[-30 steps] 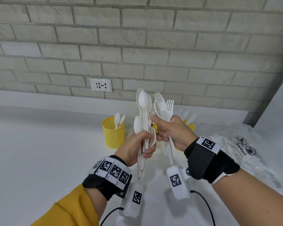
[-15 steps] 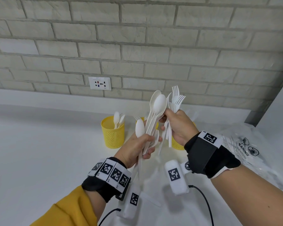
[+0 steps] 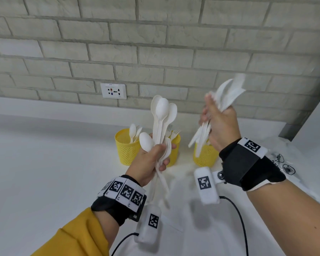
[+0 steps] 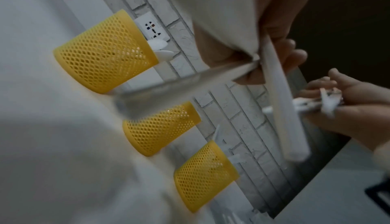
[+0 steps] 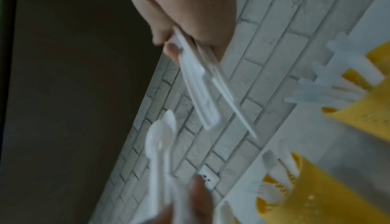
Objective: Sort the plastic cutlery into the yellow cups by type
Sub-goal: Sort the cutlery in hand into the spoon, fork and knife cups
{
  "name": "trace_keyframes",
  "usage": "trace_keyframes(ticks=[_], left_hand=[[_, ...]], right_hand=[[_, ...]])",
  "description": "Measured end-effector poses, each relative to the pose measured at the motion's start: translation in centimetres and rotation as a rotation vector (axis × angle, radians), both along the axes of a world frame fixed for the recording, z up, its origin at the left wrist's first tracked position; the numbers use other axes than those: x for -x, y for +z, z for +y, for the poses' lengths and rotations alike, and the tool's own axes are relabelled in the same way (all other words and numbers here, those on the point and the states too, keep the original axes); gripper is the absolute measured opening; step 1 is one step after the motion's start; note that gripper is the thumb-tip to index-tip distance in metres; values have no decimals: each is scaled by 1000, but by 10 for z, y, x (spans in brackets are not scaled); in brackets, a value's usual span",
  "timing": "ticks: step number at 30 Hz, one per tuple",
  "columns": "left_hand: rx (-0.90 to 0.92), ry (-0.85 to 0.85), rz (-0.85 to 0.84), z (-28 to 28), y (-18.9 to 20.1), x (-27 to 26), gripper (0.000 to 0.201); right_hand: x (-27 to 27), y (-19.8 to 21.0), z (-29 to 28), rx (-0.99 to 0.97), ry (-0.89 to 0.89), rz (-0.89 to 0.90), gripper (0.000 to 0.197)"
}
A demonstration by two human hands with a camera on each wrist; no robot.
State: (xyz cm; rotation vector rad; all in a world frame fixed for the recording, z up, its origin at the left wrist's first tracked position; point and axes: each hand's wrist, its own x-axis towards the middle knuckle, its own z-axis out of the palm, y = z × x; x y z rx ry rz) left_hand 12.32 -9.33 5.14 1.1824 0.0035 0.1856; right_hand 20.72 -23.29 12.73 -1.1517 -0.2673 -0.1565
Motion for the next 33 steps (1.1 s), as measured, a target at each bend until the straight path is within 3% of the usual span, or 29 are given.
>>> trace_keyframes(ticks=[4, 6, 10, 14, 18, 20, 24, 27, 30, 33], left_hand=[[-44, 35, -36, 1, 5, -2, 18], [-70, 60, -58, 0, 5, -3, 14], [-52, 81, -21, 4, -1, -3, 22], [-25, 98, -55, 6, -3, -5, 30], [-17, 272, -52, 20, -2, -11, 16], [-59, 350, -39, 35, -4, -11, 20], [-124, 413, -40, 56, -5, -11, 24], [-128, 425, -51, 60, -5, -10, 18], [-136, 432, -60, 66, -5, -7, 22], [-131, 453, -67, 74, -6, -5, 16]], right_hand=[[24, -27, 8, 505, 292, 5, 13], [33, -37, 17, 605, 339, -32, 20], [28, -42, 27, 582, 166, -60, 26], [24, -43, 31, 527, 121, -72, 26], [7, -32, 28, 329, -53, -57, 24], [-9, -19, 23, 241, -180, -92, 19], [-37, -8, 25, 248, -360, -248, 9], [-48, -26, 40, 463, -332, -318, 16], [-57, -48, 50, 734, -103, -234, 13], [-60, -39, 55, 593, -40, -196, 18]])
